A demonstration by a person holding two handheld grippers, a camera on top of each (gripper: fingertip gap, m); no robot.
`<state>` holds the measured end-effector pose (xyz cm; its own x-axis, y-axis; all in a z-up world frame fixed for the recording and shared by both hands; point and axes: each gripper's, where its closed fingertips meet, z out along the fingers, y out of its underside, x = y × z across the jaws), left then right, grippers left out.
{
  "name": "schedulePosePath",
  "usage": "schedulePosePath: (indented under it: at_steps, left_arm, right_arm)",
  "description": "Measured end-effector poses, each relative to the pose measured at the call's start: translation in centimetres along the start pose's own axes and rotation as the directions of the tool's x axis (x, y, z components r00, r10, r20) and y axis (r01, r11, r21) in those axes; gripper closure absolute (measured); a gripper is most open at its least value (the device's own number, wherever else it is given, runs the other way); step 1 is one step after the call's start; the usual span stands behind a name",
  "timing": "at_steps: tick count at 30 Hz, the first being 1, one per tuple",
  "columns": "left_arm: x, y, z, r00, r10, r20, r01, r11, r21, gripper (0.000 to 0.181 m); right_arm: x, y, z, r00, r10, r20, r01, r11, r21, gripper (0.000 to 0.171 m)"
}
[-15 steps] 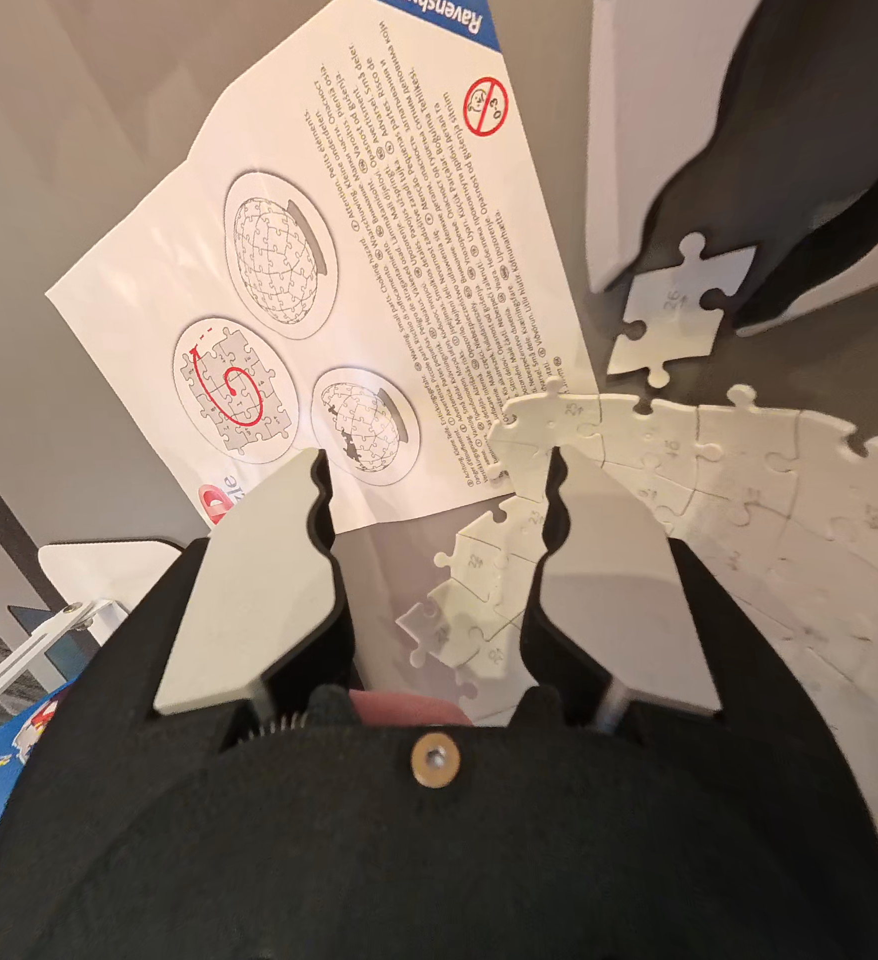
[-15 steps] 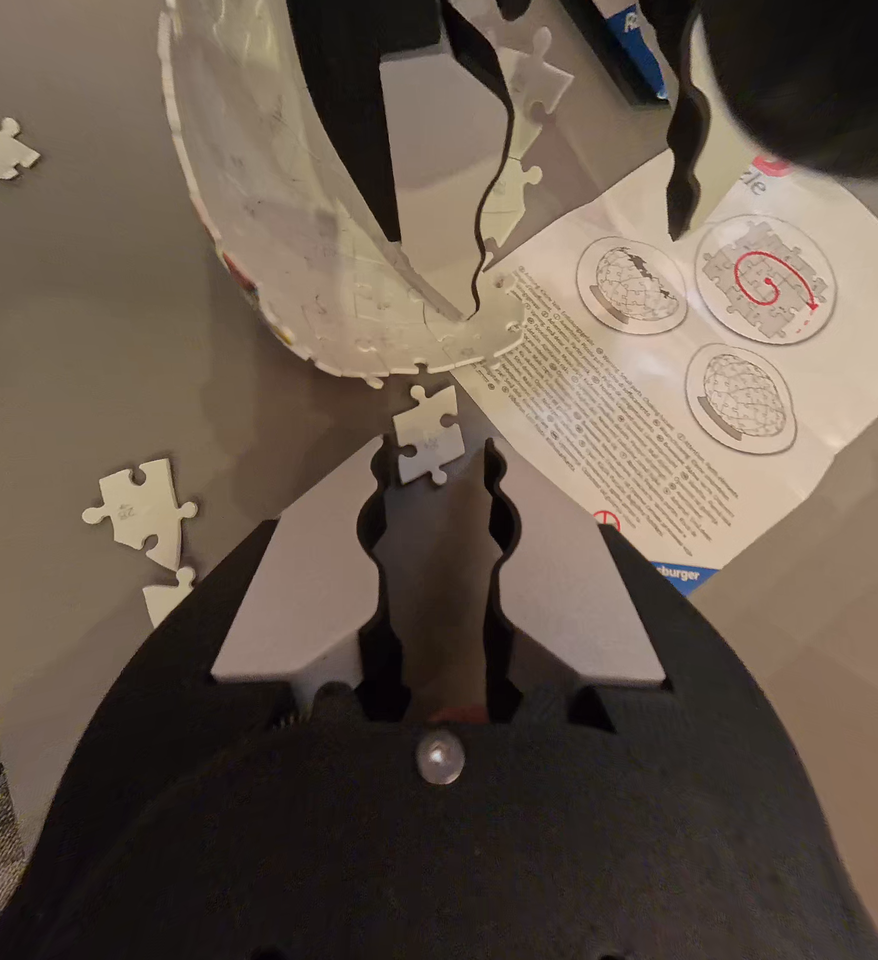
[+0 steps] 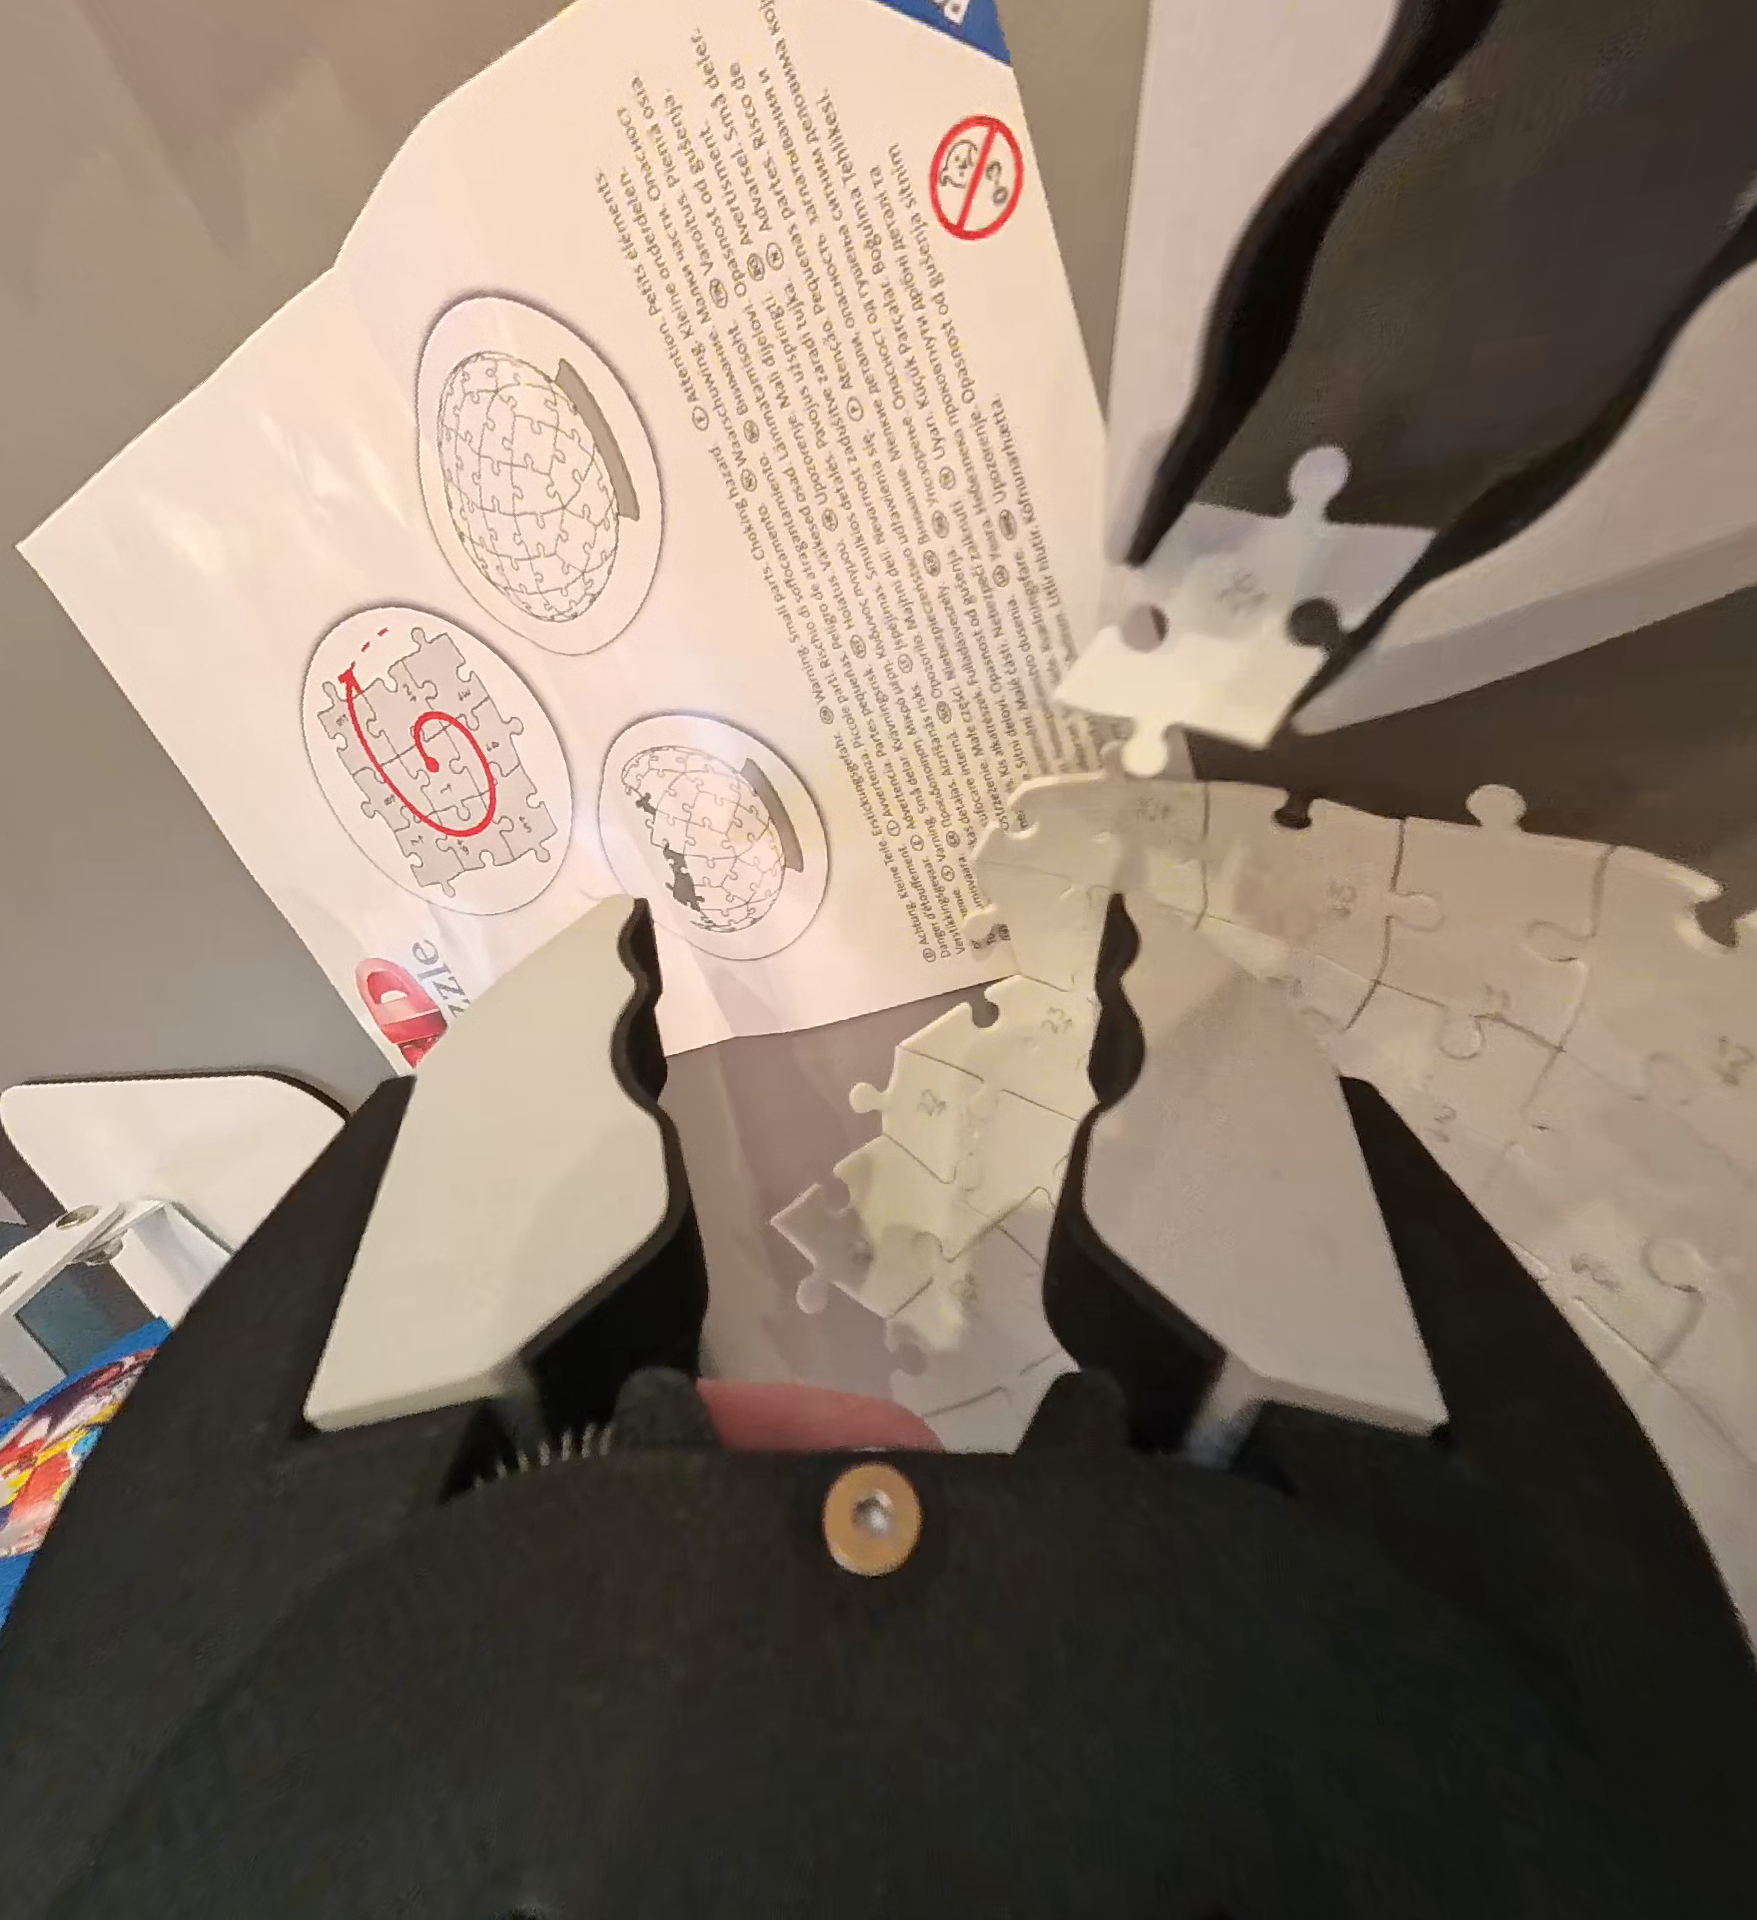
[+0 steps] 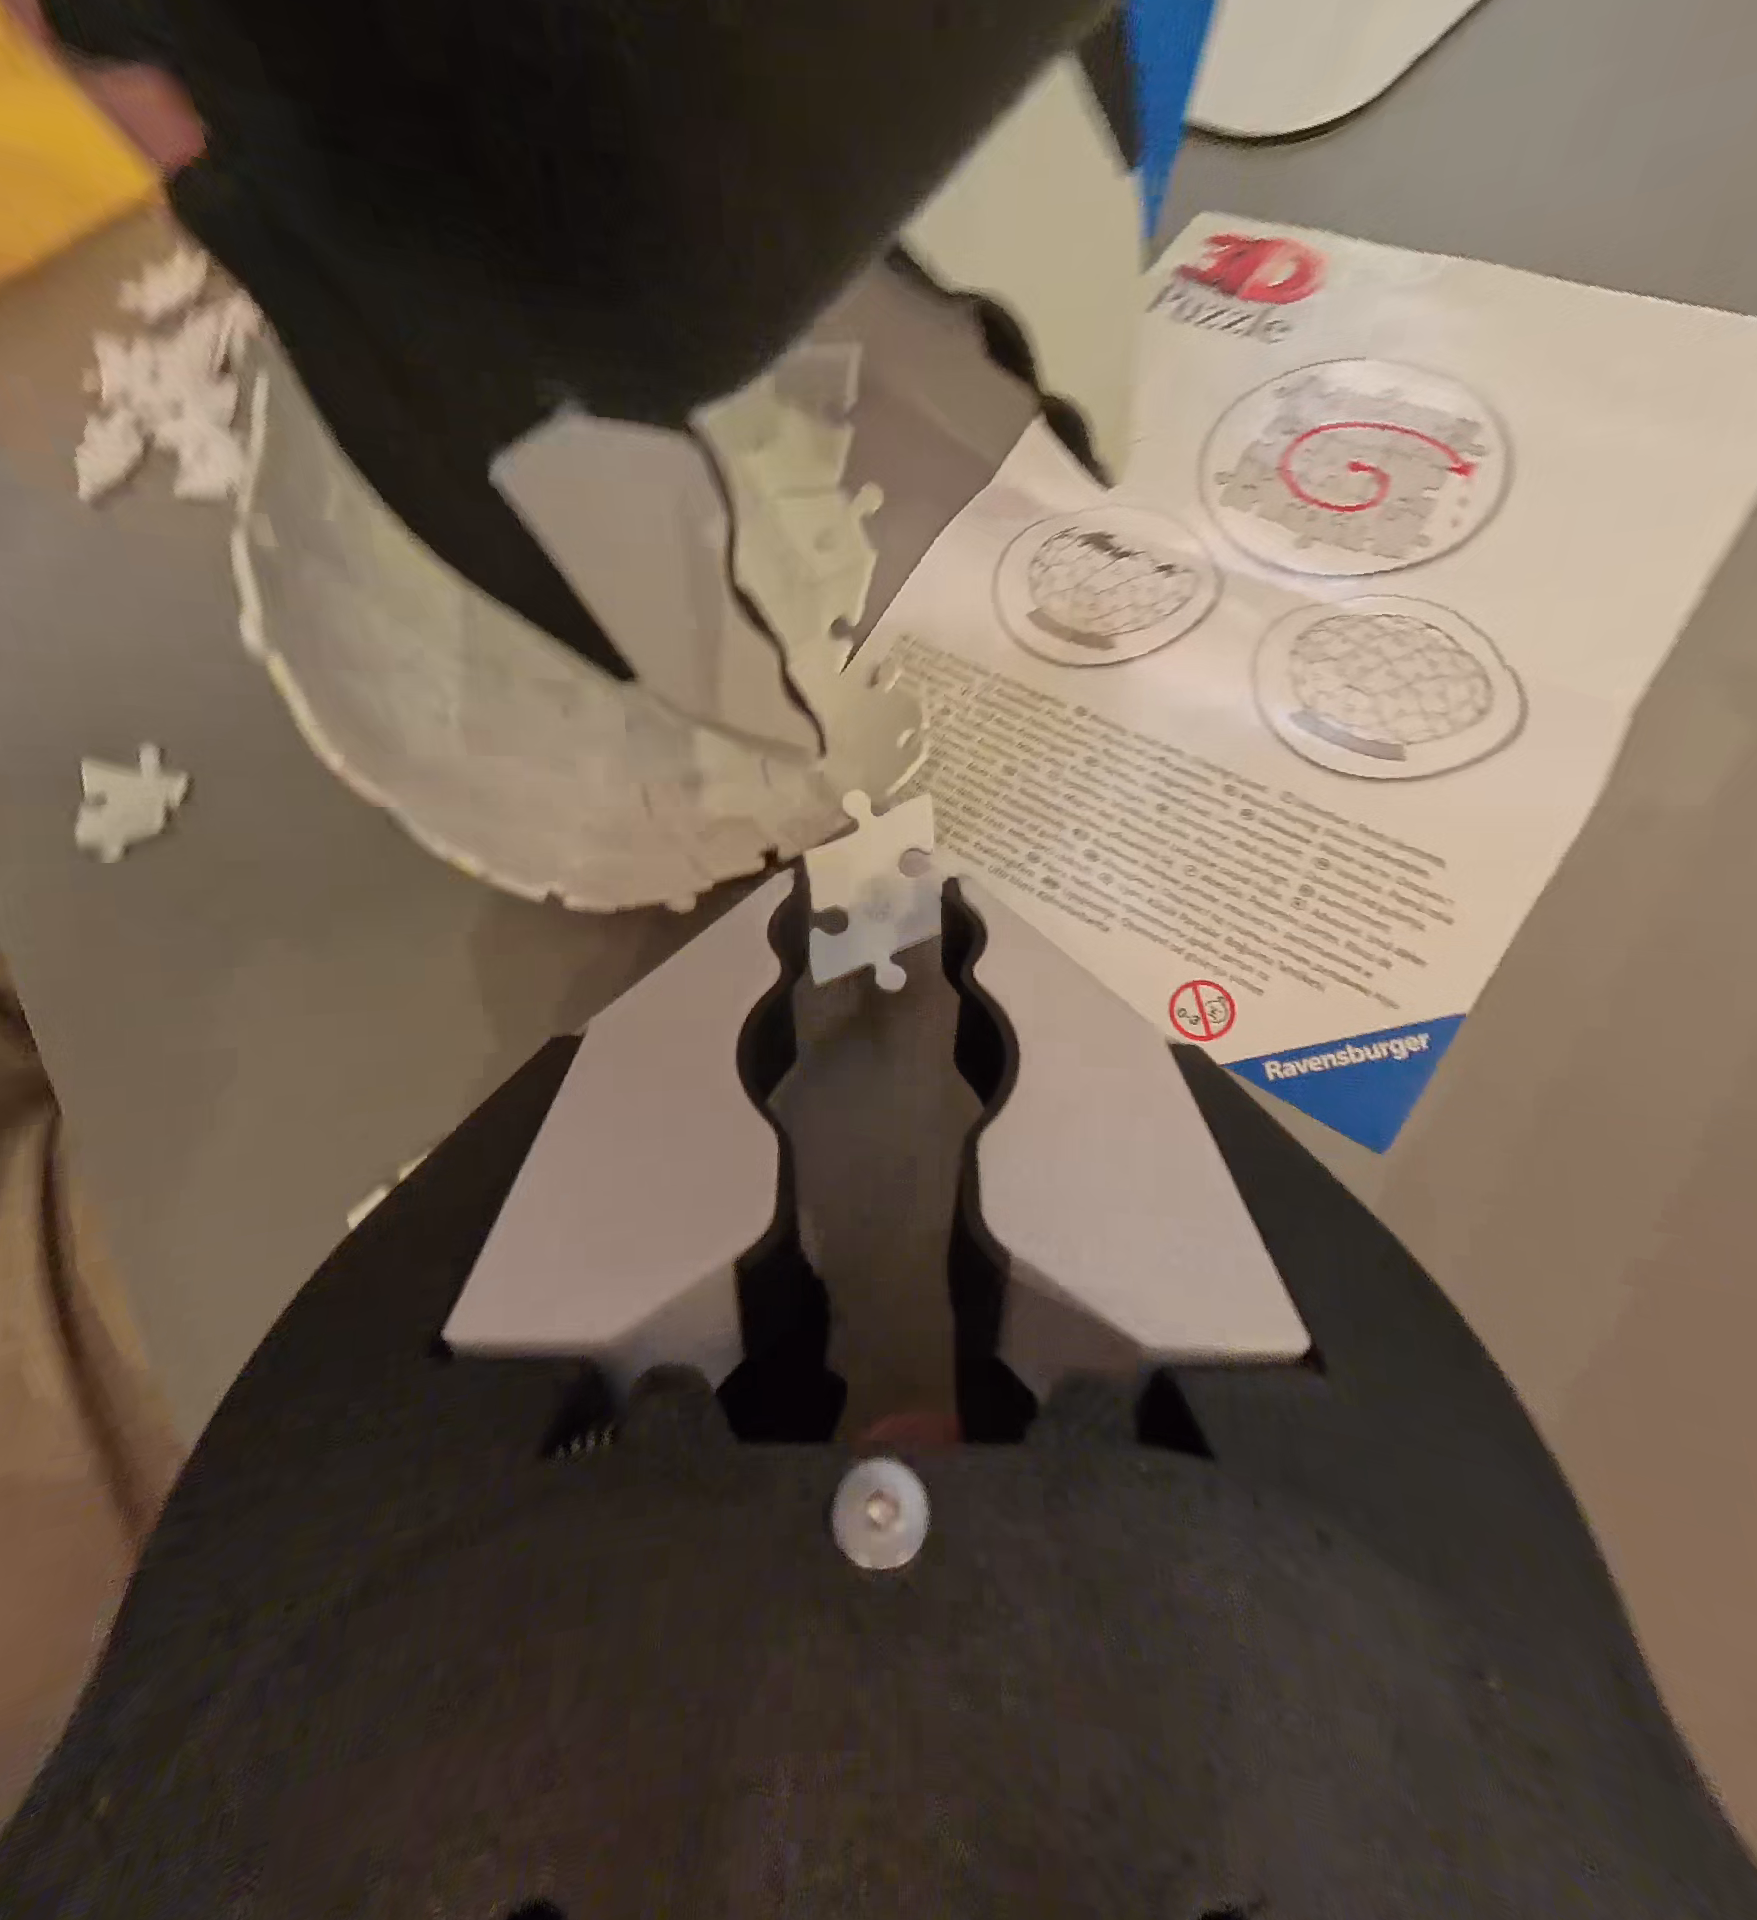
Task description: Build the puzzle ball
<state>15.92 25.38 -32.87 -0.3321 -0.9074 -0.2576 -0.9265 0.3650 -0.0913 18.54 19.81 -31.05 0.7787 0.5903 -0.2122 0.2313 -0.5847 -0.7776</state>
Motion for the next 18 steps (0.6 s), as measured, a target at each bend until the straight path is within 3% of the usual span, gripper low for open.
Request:
schedulePosePath:
  at_steps: [8,14,18]
  left_arm:
    - [0.3,0.2,-0.2,0.998,-0.046,-0.043,0.046,0.999,-0.013,0.103]
    - [0.7,0.5,-0.2,0.994,-0.077,-0.077,0.074,0.996,-0.048,0.103]
    - [0.7,0.5,-0.1,0.992,-0.091,-0.089,0.086,0.994,-0.061,0.103]
  right_arm:
    - [1.2,0.5,1.4,0.987,0.037,-0.159,-0.047,0.997,-0.06,0.147]
    - [0.9,0.6,1.4,0.986,0.091,-0.139,-0.099,0.994,-0.048,0.139]
    - [0.6,1.3,1.3,0.996,-0.003,-0.087,-0.005,0.995,-0.097,0.138]
